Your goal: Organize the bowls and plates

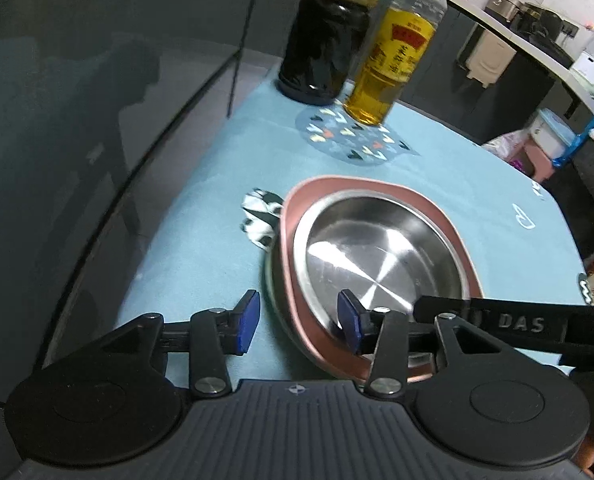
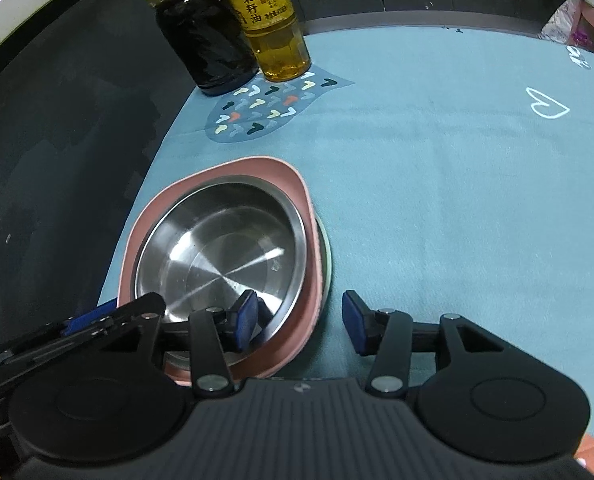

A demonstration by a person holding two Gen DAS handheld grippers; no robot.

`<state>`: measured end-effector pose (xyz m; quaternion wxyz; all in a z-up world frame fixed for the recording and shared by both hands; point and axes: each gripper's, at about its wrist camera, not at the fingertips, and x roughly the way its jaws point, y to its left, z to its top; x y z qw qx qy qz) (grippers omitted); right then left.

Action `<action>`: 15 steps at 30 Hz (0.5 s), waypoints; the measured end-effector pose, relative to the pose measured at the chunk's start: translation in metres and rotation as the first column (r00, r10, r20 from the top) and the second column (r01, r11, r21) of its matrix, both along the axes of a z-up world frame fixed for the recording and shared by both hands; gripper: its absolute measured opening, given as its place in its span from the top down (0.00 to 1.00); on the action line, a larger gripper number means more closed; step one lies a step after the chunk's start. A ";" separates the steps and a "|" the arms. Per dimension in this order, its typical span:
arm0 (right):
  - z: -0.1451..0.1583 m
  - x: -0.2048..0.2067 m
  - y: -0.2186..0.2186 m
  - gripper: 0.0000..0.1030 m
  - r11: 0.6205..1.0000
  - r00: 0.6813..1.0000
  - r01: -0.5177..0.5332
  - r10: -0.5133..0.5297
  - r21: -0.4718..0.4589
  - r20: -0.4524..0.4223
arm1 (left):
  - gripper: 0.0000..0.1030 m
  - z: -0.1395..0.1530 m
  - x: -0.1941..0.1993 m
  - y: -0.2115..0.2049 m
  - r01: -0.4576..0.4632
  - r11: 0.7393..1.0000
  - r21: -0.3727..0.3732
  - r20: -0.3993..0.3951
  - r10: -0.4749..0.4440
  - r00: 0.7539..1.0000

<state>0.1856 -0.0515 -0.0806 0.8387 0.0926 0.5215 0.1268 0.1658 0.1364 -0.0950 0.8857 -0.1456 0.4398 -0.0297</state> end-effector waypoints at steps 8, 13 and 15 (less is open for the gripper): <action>0.000 -0.006 0.013 0.61 0.998 0.998 -0.040 0.042 -0.045 0.050 | 0.63 0.007 -0.006 -0.009 -0.003 0.997 0.077 0.064 -0.002 0.998; 0.013 -0.013 0.010 0.61 0.998 0.995 -0.046 0.050 -0.043 0.090 | 0.64 0.020 -0.012 -0.010 0.003 0.997 0.081 0.097 -0.010 0.995; 0.018 -0.017 0.009 0.61 0.998 0.993 -0.046 0.050 -0.047 0.106 | 0.64 0.025 -0.016 -0.010 0.005 0.997 0.079 0.103 -0.013 0.995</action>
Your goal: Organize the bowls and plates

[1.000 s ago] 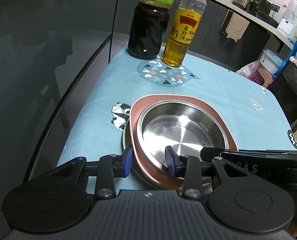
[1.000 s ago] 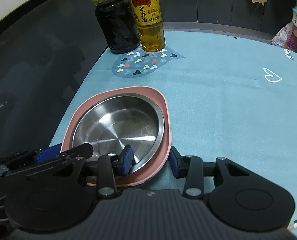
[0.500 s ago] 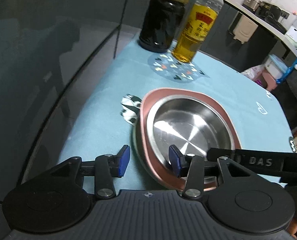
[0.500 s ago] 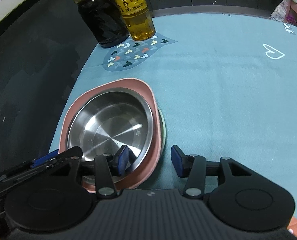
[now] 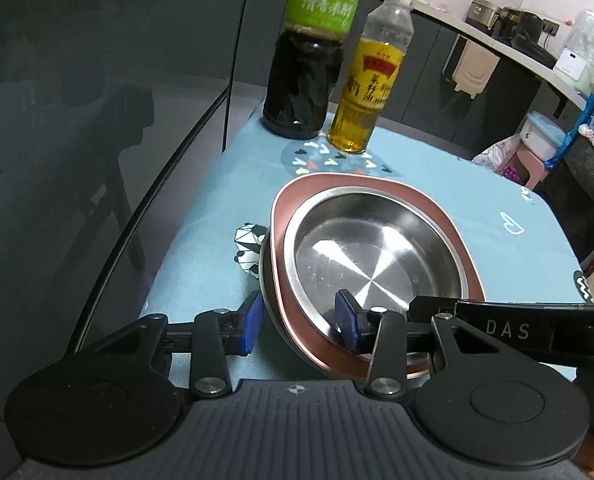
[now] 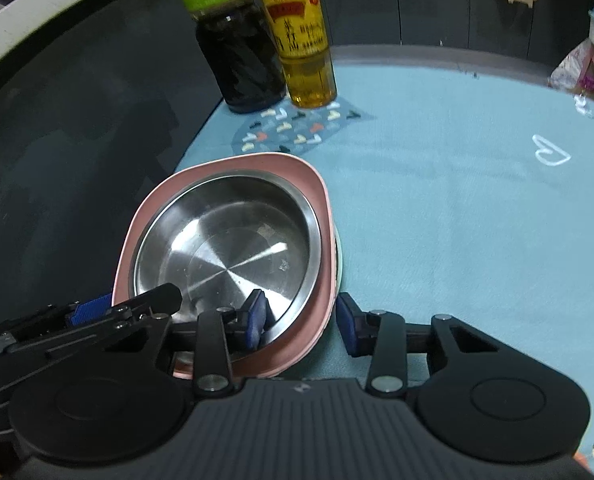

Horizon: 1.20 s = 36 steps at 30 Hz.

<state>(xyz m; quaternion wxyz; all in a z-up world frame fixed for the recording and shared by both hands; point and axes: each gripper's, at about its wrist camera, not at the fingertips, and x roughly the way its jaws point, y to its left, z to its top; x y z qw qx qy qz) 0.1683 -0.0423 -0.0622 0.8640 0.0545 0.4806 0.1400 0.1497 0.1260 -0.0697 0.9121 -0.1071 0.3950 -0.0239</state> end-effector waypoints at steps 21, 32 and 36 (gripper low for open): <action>0.043 -0.102 -0.062 0.61 0.990 0.988 0.141 -0.140 -0.012 0.061 | 0.66 0.034 -0.083 -0.058 0.175 0.984 -0.038 0.048 -0.173 0.984; 0.034 -0.144 -0.087 0.61 0.978 0.977 0.210 -0.210 0.000 0.038 | 0.68 0.023 -0.113 -0.086 0.256 0.967 -0.010 0.025 -0.256 0.966; 0.027 -0.152 -0.095 0.61 0.975 0.975 0.220 -0.220 0.016 0.011 | 0.68 0.023 -0.123 -0.089 0.275 0.961 -0.002 0.027 -0.275 0.961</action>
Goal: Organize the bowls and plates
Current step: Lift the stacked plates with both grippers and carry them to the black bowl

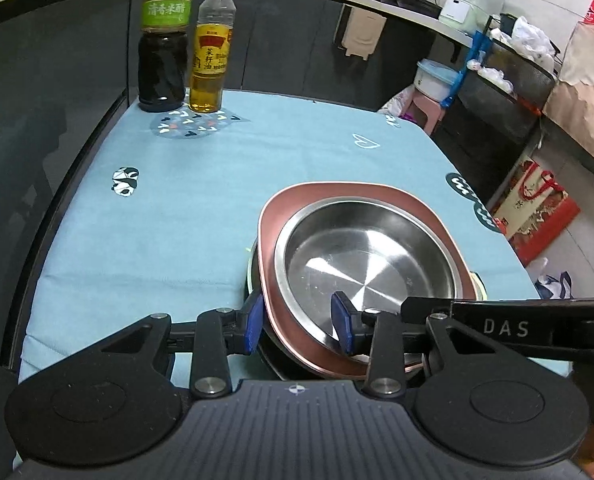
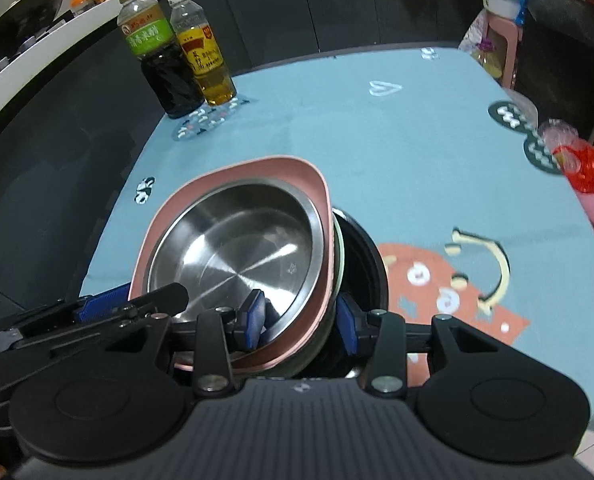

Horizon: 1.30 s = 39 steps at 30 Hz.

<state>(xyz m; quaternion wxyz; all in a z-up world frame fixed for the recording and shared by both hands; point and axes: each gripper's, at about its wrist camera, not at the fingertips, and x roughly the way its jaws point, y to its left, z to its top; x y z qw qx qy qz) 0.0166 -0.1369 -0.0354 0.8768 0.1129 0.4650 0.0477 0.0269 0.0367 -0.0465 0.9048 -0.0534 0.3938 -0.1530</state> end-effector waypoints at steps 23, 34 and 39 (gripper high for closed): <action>0.002 -0.021 -0.016 0.46 0.998 0.995 0.063 -0.064 0.014 0.077 | 0.59 0.003 -0.006 0.007 -0.039 0.999 0.026 -0.007 0.039 0.999; -0.002 -0.022 -0.021 0.45 0.994 0.994 0.095 -0.097 0.049 0.055 | 0.56 0.002 -0.005 0.014 -0.055 0.998 -0.006 -0.022 0.055 0.998; -0.003 -0.021 -0.023 0.45 0.993 0.994 0.098 -0.101 0.061 0.048 | 0.55 0.001 -0.003 0.016 -0.058 0.998 -0.013 -0.029 0.058 0.998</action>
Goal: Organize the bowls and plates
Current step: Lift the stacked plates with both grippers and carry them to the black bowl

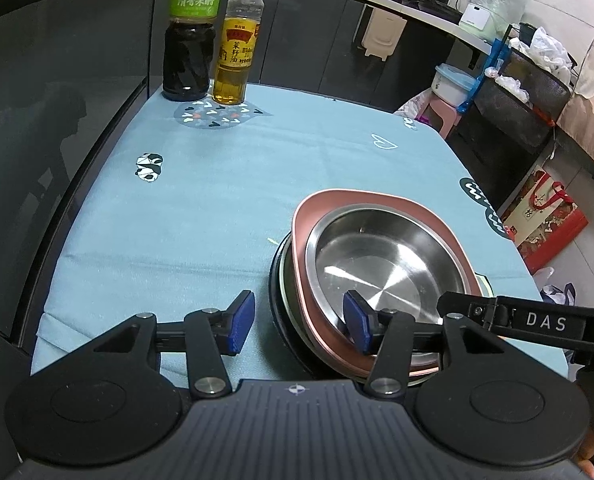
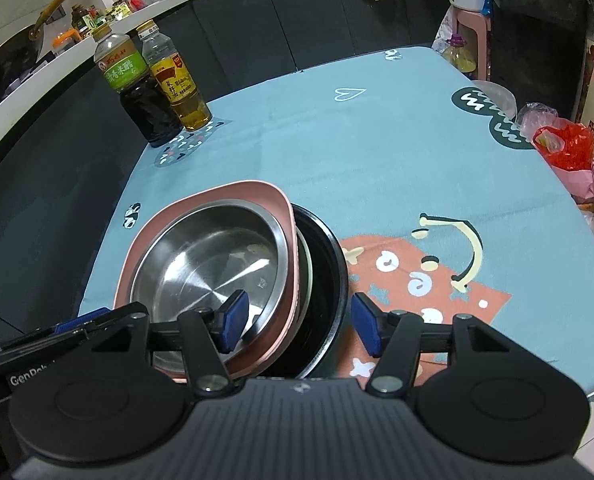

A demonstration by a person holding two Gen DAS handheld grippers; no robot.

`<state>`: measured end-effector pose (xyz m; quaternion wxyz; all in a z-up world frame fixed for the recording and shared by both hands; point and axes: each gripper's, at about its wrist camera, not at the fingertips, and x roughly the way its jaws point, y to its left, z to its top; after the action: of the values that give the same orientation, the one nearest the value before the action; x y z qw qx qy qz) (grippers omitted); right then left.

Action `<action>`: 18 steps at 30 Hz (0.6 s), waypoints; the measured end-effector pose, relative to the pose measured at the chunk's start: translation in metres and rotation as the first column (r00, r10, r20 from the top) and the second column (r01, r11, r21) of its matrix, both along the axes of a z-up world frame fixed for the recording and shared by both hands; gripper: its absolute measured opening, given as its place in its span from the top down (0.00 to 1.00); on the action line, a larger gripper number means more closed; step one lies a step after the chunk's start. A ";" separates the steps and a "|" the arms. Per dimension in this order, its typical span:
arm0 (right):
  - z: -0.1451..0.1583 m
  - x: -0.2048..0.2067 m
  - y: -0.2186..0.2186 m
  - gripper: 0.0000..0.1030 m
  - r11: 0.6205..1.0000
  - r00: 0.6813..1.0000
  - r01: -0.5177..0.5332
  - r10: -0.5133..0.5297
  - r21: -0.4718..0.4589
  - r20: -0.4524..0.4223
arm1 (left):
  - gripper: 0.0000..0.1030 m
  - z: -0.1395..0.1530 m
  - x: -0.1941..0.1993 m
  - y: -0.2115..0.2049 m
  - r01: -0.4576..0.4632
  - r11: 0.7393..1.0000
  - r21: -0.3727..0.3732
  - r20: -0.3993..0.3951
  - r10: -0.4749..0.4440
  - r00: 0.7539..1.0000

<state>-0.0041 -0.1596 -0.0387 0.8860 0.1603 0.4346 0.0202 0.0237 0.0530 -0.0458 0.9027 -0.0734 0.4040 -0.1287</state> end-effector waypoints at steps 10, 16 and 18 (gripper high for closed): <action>-0.005 0.004 -0.001 0.44 1.000 1.000 0.005 -0.004 0.027 -0.020 | 0.48 -0.007 0.005 0.006 -0.006 0.999 -0.037 -0.018 0.006 1.000; -0.009 0.006 -0.001 0.43 0.999 1.000 0.008 -0.006 0.035 -0.030 | 0.43 -0.015 0.013 0.013 -0.024 0.995 -0.096 -0.056 0.019 0.998; -0.010 0.007 -0.001 0.43 0.999 0.999 0.009 -0.008 0.037 -0.033 | 0.41 -0.018 0.015 0.014 -0.030 0.993 -0.115 -0.071 0.022 0.997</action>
<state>0.0032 -0.1603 -0.0490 0.8757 0.1788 0.4480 0.0218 0.0388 0.0674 -0.0640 0.8839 -0.1356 0.4260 -0.1375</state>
